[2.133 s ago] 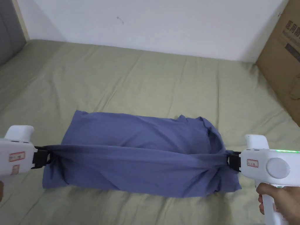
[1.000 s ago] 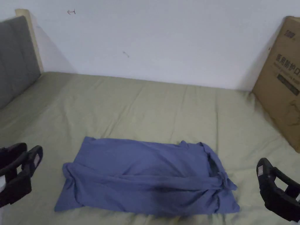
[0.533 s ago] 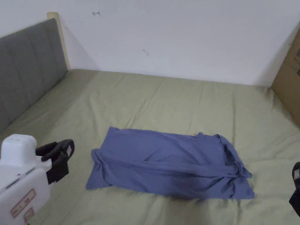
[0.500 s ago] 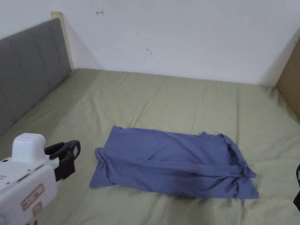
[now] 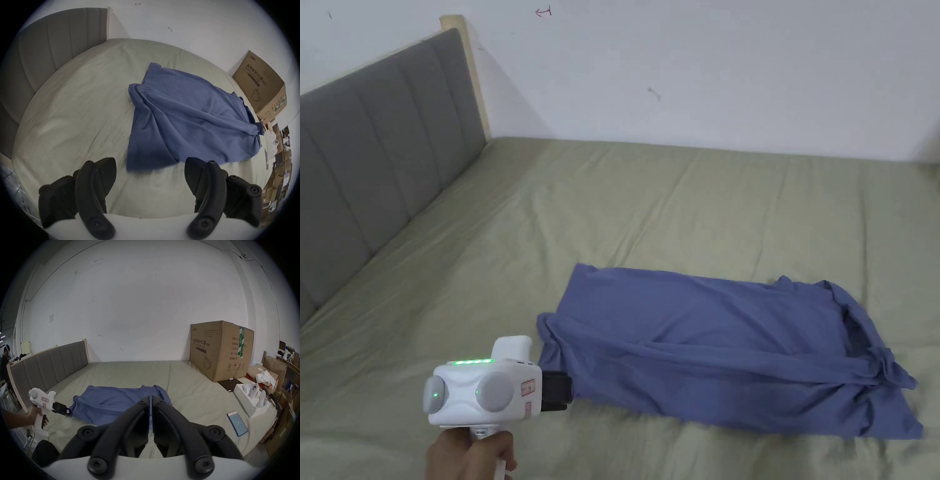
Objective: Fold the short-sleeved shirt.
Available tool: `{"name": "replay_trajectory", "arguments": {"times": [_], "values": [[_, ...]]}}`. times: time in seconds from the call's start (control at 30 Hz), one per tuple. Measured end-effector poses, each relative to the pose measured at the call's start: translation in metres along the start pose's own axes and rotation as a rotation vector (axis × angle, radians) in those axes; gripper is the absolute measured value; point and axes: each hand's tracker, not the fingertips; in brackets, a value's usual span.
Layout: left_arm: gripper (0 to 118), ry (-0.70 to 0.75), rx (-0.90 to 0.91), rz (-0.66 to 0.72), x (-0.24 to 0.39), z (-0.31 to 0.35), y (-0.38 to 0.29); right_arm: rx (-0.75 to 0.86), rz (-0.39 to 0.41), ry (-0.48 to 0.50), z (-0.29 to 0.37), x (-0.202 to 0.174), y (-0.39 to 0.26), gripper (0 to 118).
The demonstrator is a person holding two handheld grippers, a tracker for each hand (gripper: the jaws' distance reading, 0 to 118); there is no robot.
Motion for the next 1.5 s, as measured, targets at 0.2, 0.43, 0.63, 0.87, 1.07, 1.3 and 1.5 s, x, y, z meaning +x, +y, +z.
{"name": "replay_trajectory", "arguments": {"times": [0.2, 0.43, 0.63, 0.87, 1.07, 1.3, 1.5], "values": [[56, 0.009, -0.046, -0.02, 0.007, -0.024, 0.006, -0.043, 0.013, -0.01, -0.015, 0.007, -0.011, 4], [8, -0.015, -0.037, -0.056, 0.014, -0.022, 0.009, -0.136, 0.022, -0.01, -0.05, 0.021, -0.025, 9], [8, -0.053, -0.028, -0.033, 0.011, -0.006, 0.009, -0.448, 0.008, -0.05, -0.14, 0.06, -0.062, 107], [8, -0.069, -0.022, -0.025, 0.016, 0.005, 0.008, -0.582, 0.049, -0.061, -0.225, 0.081, -0.105, 109], [8, -0.084, -0.03, -0.003, 0.013, 0.008, 0.013, -0.639, -0.092, 0.022, -0.25, 0.09, -0.111, 57], [8, -0.1, -0.031, -0.005, 0.012, 0.012, 0.014, -0.629, -0.093, 0.021, -0.245, 0.08, -0.107, 15], [8, -0.152, -0.017, 0.025, 0.005, 0.028, 0.018, -0.618, -0.084, 0.038, -0.235, 0.08, -0.093, 13]]}}
